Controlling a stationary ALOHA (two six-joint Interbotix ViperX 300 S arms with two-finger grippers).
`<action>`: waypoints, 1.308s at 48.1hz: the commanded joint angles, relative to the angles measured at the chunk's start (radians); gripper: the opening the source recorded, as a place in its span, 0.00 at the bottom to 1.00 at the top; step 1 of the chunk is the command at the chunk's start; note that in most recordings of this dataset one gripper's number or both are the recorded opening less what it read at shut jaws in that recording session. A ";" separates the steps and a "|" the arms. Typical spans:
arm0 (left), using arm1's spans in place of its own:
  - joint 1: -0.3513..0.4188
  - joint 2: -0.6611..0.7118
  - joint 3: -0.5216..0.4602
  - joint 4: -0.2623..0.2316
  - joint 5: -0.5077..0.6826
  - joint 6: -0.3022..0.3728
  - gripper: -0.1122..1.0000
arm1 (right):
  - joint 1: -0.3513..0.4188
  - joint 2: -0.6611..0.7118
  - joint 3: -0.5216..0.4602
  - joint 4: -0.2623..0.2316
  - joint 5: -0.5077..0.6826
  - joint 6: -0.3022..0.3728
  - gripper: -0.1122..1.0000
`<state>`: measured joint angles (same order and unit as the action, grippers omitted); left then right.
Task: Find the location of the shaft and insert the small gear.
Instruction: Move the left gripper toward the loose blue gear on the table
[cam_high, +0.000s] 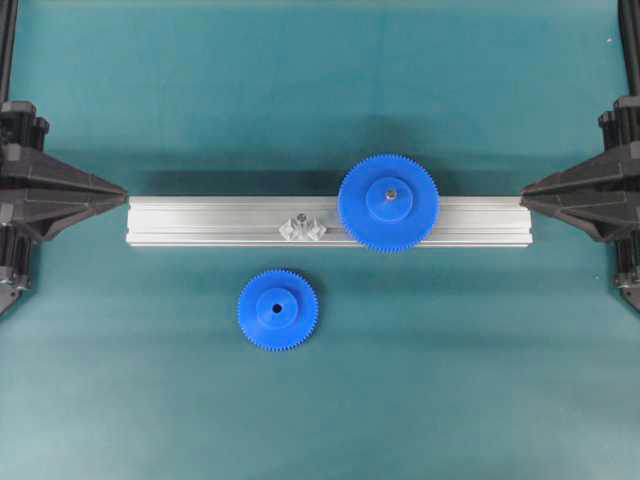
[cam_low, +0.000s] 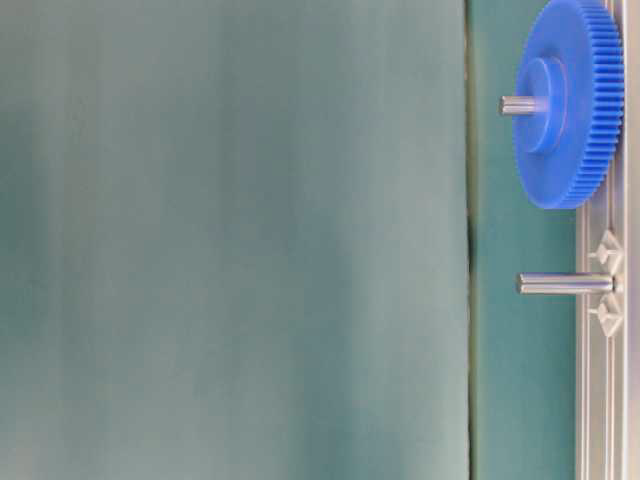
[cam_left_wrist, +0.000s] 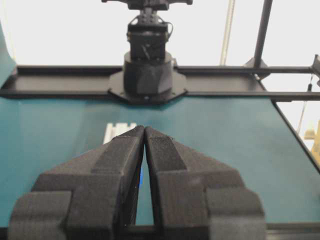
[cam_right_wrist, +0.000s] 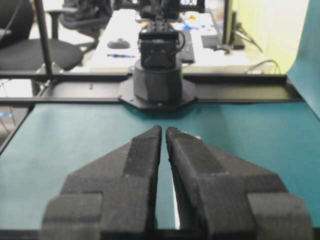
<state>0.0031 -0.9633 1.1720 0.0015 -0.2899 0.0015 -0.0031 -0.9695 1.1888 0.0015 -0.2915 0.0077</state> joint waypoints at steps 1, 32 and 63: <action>-0.002 0.014 0.011 0.012 -0.002 -0.031 0.20 | -0.002 0.015 0.018 0.005 -0.006 -0.002 0.25; -0.014 0.083 -0.046 0.012 0.225 -0.080 0.10 | -0.008 0.002 0.103 0.043 0.133 0.110 0.12; -0.098 0.321 -0.140 0.012 0.382 -0.089 0.10 | -0.043 0.002 0.107 0.043 0.201 0.110 0.12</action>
<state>-0.0813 -0.6688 1.0769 0.0107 0.0767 -0.0859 -0.0414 -0.9741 1.3070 0.0430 -0.0859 0.1089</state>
